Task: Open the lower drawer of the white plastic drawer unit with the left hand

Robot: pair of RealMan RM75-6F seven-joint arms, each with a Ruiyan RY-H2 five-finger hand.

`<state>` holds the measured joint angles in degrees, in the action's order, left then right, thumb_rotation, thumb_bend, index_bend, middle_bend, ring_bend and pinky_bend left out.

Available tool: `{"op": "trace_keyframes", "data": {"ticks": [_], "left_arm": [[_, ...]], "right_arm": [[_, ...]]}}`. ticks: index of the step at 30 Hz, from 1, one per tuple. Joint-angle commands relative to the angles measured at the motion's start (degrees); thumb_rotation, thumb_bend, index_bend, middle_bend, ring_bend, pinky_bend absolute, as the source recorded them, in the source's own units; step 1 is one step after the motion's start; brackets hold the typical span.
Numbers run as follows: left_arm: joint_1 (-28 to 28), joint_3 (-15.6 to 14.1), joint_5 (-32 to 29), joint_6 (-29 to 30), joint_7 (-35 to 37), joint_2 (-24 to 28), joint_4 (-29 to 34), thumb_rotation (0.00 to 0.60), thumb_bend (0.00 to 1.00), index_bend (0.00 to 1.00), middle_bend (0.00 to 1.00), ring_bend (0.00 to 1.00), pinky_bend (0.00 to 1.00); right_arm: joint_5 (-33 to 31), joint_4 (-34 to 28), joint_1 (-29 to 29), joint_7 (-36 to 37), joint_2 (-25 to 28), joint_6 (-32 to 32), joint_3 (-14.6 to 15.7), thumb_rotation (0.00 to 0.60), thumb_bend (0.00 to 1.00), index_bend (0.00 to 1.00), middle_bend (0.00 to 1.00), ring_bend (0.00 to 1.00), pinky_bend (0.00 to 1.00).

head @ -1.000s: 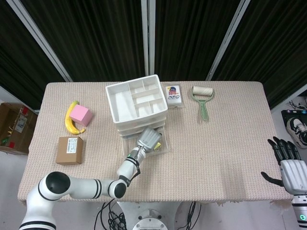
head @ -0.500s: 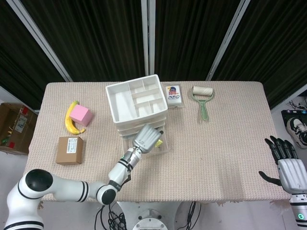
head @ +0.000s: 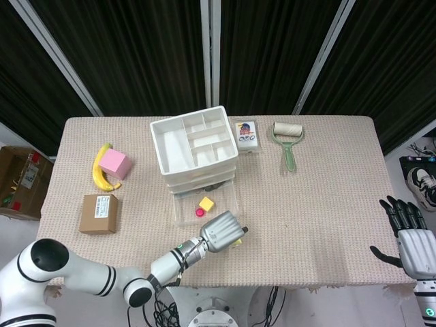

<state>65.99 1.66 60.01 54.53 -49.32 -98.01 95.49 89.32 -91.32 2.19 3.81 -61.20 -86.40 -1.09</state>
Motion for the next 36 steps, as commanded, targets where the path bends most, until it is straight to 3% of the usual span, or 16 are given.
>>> {"op": "trace_keyframes", "data": {"ticks": [1, 3, 6, 10, 13, 19, 23, 26, 30, 36], "left_arm": [[0.0, -0.1, -0.2, -0.1, -0.7, -0.8, -0.6, 0.6, 0.29, 0.22, 0.76, 0.96, 1.0], [-0.6, 0.5, 0.1, 0.9, 0.1, -1.0, -0.7, 0.6, 0.24, 0.18, 0.7, 0.91, 1.0], [-2.1, 1.1, 1.6, 3.6, 1.3, 0.1, -0.2, 0.6, 0.18, 0.16, 0.56, 0.72, 0.99], [-6.5, 1.3, 5.0, 10.6, 4.2, 2.9, 2.8, 0.6, 0.16, 0.15, 0.48, 0.6, 0.88], [-12.1, -0.3, 8.2, 17.9, 7.7, 6.8, 6.4, 0.6, 0.15, 0.18, 0.47, 0.58, 0.83], [-23.4, -3.1, 15.5, 32.2, 16.1, 14.3, 10.0, 0.6, 0.12, 0.23, 0.48, 0.58, 0.83], [-31.0, -2.1, 17.8, 42.3, 24.7, 17.8, 8.6, 0.6, 0.11, 0.24, 0.47, 0.56, 0.77], [-36.1, -0.8, 16.2, 46.8, 30.5, 19.9, 5.4, 0.6, 0.11, 0.24, 0.45, 0.52, 0.68], [-41.6, -1.7, 11.0, 46.3, 33.0, 24.3, 4.4, 0.6, 0.11, 0.25, 0.42, 0.45, 0.51], [-46.7, -7.0, 5.8, 37.7, 34.3, 31.4, 6.2, 0.6, 0.12, 0.22, 0.27, 0.28, 0.28]], "right_arm": [[0.0, 0.0, -0.1, -0.1, 0.0, -0.1, 0.0, 0.6, 0.06, 0.0, 0.0, 0.0, 0.0], [0.0, 0.0, -0.1, -0.2, 0.0, -0.1, 0.0, 0.6, 0.06, 0.0, 0.0, 0.0, 0.0], [0.1, -0.2, -0.1, -0.2, 0.1, -0.2, -0.1, 0.6, 0.06, 0.0, 0.0, 0.0, 0.0], [0.5, -0.4, 0.1, 0.0, 0.3, -0.4, -0.2, 0.6, 0.06, 0.0, 0.0, 0.0, 0.0], [0.7, -0.5, 0.1, 0.3, 0.7, -0.6, -0.3, 0.6, 0.06, 0.0, 0.0, 0.0, 0.0], [0.6, -0.7, 0.2, 0.5, 0.9, -0.7, -0.7, 0.6, 0.06, 0.0, 0.0, 0.0, 0.0], [0.7, -1.0, 0.5, 0.2, 0.9, -0.4, -0.7, 0.6, 0.06, 0.0, 0.0, 0.0, 0.0], [0.8, -1.5, 1.0, -0.3, 1.2, 0.1, -0.8, 0.6, 0.06, 0.0, 0.0, 0.0, 0.0], [1.5, -2.3, 1.8, -1.5, 1.9, 1.2, -0.8, 0.6, 0.07, 0.0, 0.0, 0.0, 0.0], [2.1, -2.5, 2.6, -2.1, 1.9, 2.0, -0.7, 0.6, 0.08, 0.0, 0.0, 0.0, 0.0]]}}
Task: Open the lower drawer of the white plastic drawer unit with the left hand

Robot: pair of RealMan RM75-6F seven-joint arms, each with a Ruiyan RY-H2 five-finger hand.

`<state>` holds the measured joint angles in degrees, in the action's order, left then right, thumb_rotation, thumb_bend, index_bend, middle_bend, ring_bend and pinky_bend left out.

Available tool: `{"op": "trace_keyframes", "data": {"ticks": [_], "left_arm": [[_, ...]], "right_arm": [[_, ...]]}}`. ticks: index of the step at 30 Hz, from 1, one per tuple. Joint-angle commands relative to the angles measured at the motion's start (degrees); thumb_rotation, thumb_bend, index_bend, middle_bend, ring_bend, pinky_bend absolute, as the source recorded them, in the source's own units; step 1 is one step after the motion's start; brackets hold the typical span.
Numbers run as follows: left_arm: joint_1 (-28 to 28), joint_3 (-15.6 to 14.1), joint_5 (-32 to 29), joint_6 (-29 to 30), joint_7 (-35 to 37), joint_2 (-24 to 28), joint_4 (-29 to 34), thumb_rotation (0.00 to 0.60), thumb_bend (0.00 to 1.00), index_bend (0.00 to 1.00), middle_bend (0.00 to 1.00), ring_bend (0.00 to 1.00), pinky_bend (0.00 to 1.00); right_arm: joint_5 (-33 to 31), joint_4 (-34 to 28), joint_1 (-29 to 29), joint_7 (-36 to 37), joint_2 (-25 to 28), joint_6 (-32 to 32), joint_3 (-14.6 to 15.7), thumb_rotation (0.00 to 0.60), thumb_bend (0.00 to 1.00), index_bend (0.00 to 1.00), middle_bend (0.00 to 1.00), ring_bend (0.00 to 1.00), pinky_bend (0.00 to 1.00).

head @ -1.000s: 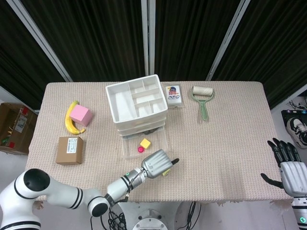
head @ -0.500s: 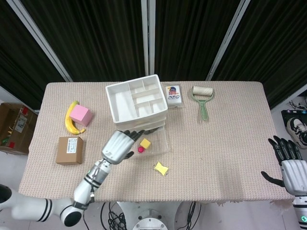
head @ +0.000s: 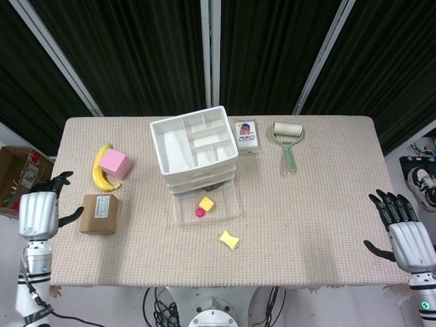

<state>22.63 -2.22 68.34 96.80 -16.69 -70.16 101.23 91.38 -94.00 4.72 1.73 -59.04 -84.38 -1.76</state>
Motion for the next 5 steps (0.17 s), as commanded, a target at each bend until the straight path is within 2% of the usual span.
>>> {"op": "trace_keyframes", "data": {"ticks": [1, 5], "left_arm": [[-4.2, -3.7, -2.1, -5.0, 2.1, 3.8, 0.2, 0.6, 0.12, 0.22, 0.26, 0.27, 0.27], [-7.0, -4.7, 0.1, -4.2, 1.9, 3.9, -0.2, 0.6, 0.12, 0.21, 0.25, 0.26, 0.27]], "right_arm": [[0.0, 0.3, 0.0, 0.0, -0.5, -0.1, 0.0, 0.6, 0.08, 0.0, 0.0, 0.0, 0.0], [-1.2, 1.2, 0.0, 0.4, -1.4, 0.3, -0.1, 0.6, 0.08, 0.0, 0.0, 0.0, 0.0]]}}
